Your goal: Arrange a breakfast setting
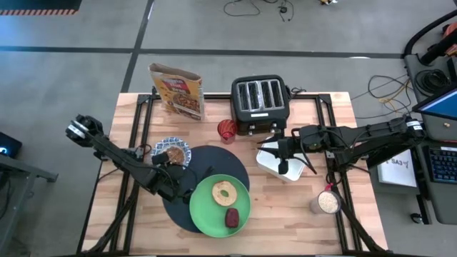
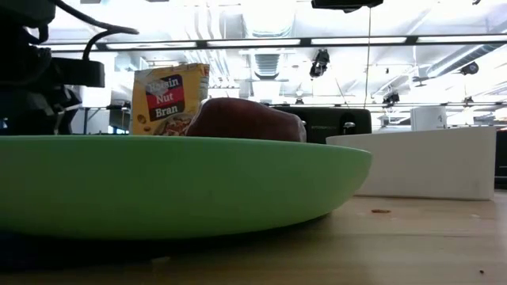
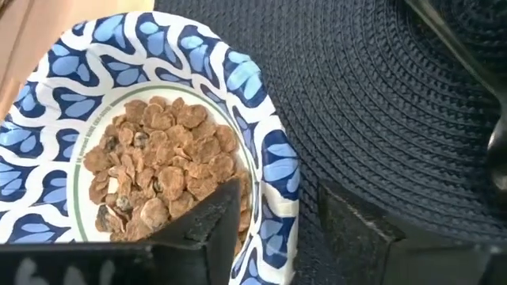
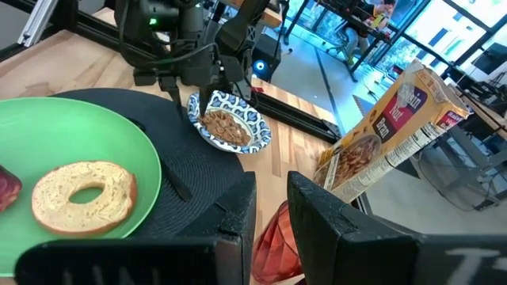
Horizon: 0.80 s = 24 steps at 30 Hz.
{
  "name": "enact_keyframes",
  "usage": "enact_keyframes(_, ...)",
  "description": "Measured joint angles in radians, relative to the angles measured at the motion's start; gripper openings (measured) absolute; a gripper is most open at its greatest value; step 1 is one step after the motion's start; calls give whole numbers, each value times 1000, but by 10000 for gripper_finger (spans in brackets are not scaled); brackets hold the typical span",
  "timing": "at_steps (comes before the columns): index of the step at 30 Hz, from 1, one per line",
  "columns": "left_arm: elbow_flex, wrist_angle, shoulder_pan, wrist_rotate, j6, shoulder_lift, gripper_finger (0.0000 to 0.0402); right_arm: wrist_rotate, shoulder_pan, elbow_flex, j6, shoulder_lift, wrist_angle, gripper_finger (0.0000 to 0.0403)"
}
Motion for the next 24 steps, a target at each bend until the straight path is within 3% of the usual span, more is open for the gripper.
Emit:
enact_keyframes(16, 34, 94, 0, 1, 23, 60, 47, 0, 0, 0, -4, 0, 0, 63)
enact_keyframes(24, 83, 163, 2, 0, 83, 60, 38, 0, 0, 0, -11, 0, 0, 63)
